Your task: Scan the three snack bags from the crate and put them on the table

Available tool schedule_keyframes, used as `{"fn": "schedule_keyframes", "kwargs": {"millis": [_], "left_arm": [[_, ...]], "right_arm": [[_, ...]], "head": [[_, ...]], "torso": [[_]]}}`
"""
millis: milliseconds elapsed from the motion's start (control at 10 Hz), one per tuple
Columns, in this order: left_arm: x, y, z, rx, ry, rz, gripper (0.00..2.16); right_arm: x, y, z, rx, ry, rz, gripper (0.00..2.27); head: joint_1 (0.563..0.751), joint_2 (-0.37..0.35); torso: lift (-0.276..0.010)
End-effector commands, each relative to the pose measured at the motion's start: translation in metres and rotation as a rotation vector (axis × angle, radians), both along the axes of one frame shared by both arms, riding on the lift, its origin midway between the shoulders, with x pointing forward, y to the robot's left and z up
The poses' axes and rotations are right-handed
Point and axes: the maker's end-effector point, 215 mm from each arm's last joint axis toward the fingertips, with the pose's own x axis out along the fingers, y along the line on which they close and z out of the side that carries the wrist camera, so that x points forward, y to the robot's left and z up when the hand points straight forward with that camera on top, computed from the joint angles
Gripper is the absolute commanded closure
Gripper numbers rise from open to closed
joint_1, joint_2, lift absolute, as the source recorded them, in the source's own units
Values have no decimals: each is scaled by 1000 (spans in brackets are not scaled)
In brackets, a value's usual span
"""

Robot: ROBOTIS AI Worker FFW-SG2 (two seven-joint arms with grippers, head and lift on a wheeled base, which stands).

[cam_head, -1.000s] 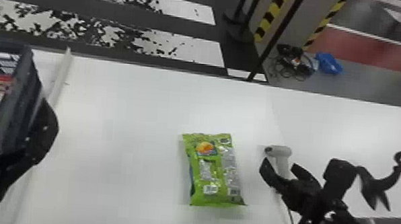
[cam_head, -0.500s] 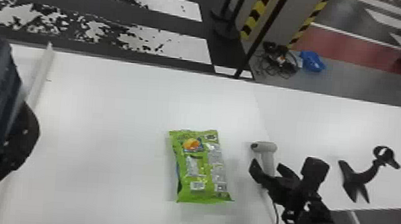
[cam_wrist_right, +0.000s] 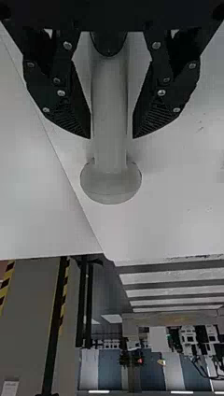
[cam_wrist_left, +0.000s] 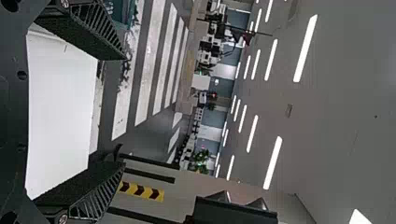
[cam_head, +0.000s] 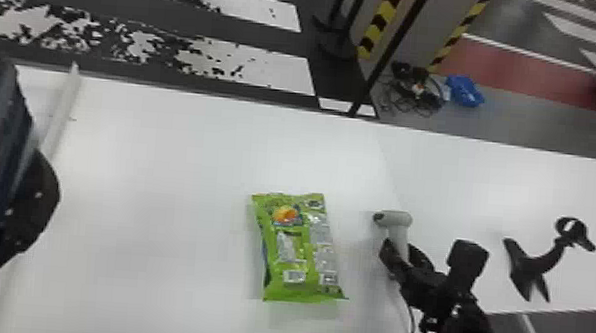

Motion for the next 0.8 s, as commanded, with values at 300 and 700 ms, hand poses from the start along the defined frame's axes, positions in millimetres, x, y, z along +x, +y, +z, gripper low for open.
{"fn": "schedule_keyframes", "kwargs": {"millis": [300, 700], "left_arm": [[2, -9, 0, -8, -1, -16, 66], [1, -16, -1, 3, -1, -16, 70]], "right_arm": [[-22, 13, 28, 38, -69, -13, 2216], [-62, 66, 80, 239, -111, 16, 2223]], "head": [[695, -350], [695, -350]], "torso": [[-94], [-94]]}}
